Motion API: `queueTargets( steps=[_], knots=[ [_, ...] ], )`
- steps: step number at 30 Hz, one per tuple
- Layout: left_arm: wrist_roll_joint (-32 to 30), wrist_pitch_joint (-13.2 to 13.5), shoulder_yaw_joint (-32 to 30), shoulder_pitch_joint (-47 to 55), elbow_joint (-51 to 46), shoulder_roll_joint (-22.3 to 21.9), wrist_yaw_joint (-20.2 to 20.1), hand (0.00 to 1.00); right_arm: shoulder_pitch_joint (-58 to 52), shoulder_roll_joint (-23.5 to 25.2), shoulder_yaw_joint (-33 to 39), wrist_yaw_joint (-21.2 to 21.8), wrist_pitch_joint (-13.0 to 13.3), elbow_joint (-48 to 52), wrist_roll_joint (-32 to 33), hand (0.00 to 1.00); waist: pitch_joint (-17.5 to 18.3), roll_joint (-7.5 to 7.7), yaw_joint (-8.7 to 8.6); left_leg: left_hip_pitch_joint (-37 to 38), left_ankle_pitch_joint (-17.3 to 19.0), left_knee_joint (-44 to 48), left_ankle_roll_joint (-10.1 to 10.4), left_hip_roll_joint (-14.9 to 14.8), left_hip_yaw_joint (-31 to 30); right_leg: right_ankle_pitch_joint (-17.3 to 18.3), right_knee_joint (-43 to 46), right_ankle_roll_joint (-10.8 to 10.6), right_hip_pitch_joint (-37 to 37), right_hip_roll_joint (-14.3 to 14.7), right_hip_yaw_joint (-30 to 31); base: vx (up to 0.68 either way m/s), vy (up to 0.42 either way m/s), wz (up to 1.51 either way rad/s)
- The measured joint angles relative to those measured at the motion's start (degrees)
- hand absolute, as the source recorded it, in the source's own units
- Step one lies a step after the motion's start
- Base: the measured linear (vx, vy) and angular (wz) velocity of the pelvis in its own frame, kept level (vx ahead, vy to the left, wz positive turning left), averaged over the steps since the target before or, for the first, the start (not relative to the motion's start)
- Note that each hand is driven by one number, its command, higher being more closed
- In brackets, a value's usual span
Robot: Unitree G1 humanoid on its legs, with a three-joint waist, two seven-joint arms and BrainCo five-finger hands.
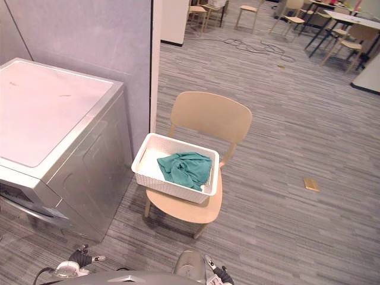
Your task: Pick up the laundry basket with both hands and put the clothes into the washing machine.
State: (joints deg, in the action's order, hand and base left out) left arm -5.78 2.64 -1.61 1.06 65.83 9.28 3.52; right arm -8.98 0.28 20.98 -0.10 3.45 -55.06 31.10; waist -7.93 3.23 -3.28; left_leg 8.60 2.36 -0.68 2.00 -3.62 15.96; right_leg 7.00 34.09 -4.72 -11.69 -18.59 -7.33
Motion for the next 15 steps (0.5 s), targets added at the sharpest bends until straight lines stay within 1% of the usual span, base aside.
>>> queueTargets(
  steps=[1, 2, 3, 4, 5, 6, 7, 8, 9, 10, 11, 13, 14, 15],
  knots=[
    [-0.08, 0.02, -0.64, -0.03, -0.01, -0.11, 0.02, 0.0, -0.08, 0.68, 0.03, -0.42, 0.07, 3.09, 0.04, 0.0, 0.07, 0.03, -0.05, -0.83, 0.52, 0.97, 1.13, -0.83, -0.59, -1.19, -6.27, -0.39, 0.58, 0.94, 3.08, 0.16, -0.245, 0.33],
    [-0.19, 0.05, -0.51, -0.1, -0.01, 0.15, -0.05, 0.0, -0.55, 1.53, 0.11, -1.29, 0.13, 7.51, 0.04, 0.0, 0.44, 0.58, -0.17, -1.72, 0.71, 1.76, 2.26, -1.16, -2.04, -5.82, -12.67, -2.04, 2.02, 1.55, 4.78, 0.16, -0.284, 0.39],
    [-0.29, 0.09, -0.5, -0.04, -0.02, 0.33, -0.06, 0.0, -1.19, 1.95, 0.11, -1.67, 0.15, 9.98, 0.03, 0.0, 0.85, 1.23, -0.2, -1.7, 0.65, 1.58, 3.12, -1.04, -2.45, -9.9, -15.27, -3.23, 2.87, 1.43, 4.96, 0.18, -0.357, 0.41],
    [-1.09, 0.18, -0.54, 0.32, 0.03, 0.2, -0.04, 0.0, -2.27, 2.08, 0.15, -2.0, 0.21, 15.07, 0.0, 0.0, 1.89, 1.9, 0.11, -1.67, 0.5, 1.21, 4.45, -1.26, -3.71, -8.44, -18.48, -7.59, 5.26, 1.51, 3.44, 0.2, -0.367, 0.27],
    [-1.78, 0.32, -0.55, 0.34, 0.02, -0.5, -0.01, 0.0, -2.88, 1.65, -0.04, -2.37, 0.32, 19.11, -0.83, 0.0, 2.38, 0.31, 0.17, -2.0, 0.3, 1.15, 5.3, -2.77, -3.96, -7.68, -21.53, -7.42, 6.79, 2.91, 2.21, 0.23, -0.393, 0.25],
    [-2.46, 0.44, -0.42, 0.3, 0.0, -2.0, -0.03, 0.0, -2.77, 0.59, 0.06, -3.19, 0.39, 25.19, -3.37, 0.0, 2.68, -1.22, -0.23, -2.77, -0.13, 0.94, 6.04, -4.49, -5.13, -7.65, -24.79, -7.37, 8.16, 4.48, 0.04, 0.18, -0.28, 0.2],
    [-2.58, 0.45, -0.28, 0.27, 0.0, -2.99, -0.02, 0.0, -2.85, 0.12, 0.12, -3.61, 0.5, 28.22, -5.18, 0.0, 3.21, -2.36, -0.48, -2.99, -0.42, 0.74, 6.52, -5.17, -5.57, -7.65, -25.97, -7.33, 8.75, 5.4, -0.87, 0.16, -0.253, 0.42],
    [-2.94, 0.52, 0.89, 0.18, 0.01, -4.77, -0.12, 0.0, -3.29, -0.59, 0.51, -4.35, 0.68, 33.95, -8.38, 0.0, 3.89, -3.89, -0.86, -3.32, -0.71, 0.5, 6.97, -6.44, -6.9, -7.74, -27.68, -7.14, 10.56, 6.7, -2.79, 0.13, -0.216, 0.58],
    [-3.1, 0.94, 1.97, 0.29, -0.07, -6.25, -0.09, 0.0, -3.42, -0.89, 0.84, -4.97, 1.11, 39.06, -10.49, 0.0, 4.17, -4.42, -0.78, -2.98, -0.91, 0.4, 7.33, -7.33, -8.02, -7.66, -28.61, -6.61, 12.69, 7.58, -4.37, 0.1, -0.185, 0.59],
    [-3.11, 1.14, 2.37, 0.33, -0.24, -6.64, -0.1, 0.0, -3.53, -1.06, 0.89, -5.46, 1.49, 41.45, -11.62, 0.0, 4.16, -4.39, -0.51, -2.38, -0.97, 0.33, 7.44, -7.69, -8.28, -7.66, -29.02, -6.48, 13.69, 7.96, -4.83, 0.05, -0.11, 0.39],
    [-3.59, 1.4, 3.09, 0.47, -1.29, -6.8, -0.1, 0.0, -3.29, -1.37, 0.56, -6.15, 2.08, 45.57, -14.27, 0.0, 4.46, -3.99, 0.03, -2.21, -1.03, 0.05, 7.55, -8.11, -8.27, -7.64, -29.59, -6.4, 14.28, 8.42, -5.46, 0.01, -0.064, 0.16],
    [-4.73, 1.49, 4.06, 0.7, -1.88, -6.34, -0.06, 0.0, -1.21, -1.94, -1.38, -6.68, 3.39, 50.78, -18.45, 0.0, 5.19, -3.58, 0.33, -3.06, -1.3, -0.56, 8.03, -7.91, -8.26, -7.99, -31.25, -5.88, 13.99, 8.45, -5.69, -0.04, -0.027, 0.03],
    [-5.18, 1.5, 4.36, 0.73, -2.13, -5.75, -0.03, 0.0, -0.28, -1.76, -3.15, -6.83, 4.09, 53.28, -20.9, 0.0, 5.43, -2.58, 0.49, -4.34, -1.51, -0.51, 8.18, -7.7, -8.39, -8.52, -32.51, -5.4, 13.51, 8.39, -5.75, -0.07, 0.004, 0.02],
    [-5.59, 1.51, 4.44, 0.67, -2.28, -5.47, -0.02, 0.0, -0.08, -1.63, -4.38, -6.88, 4.14, 54.5, -21.97, 0.0, 5.35, -2.18, 0.56, -4.76, -1.65, -0.52, 8.23, -7.68, -8.63, -8.91, -33.08, -5.33, 13.51, 8.44, -5.99, -0.08, 0.0, 0.1]
  ],
)
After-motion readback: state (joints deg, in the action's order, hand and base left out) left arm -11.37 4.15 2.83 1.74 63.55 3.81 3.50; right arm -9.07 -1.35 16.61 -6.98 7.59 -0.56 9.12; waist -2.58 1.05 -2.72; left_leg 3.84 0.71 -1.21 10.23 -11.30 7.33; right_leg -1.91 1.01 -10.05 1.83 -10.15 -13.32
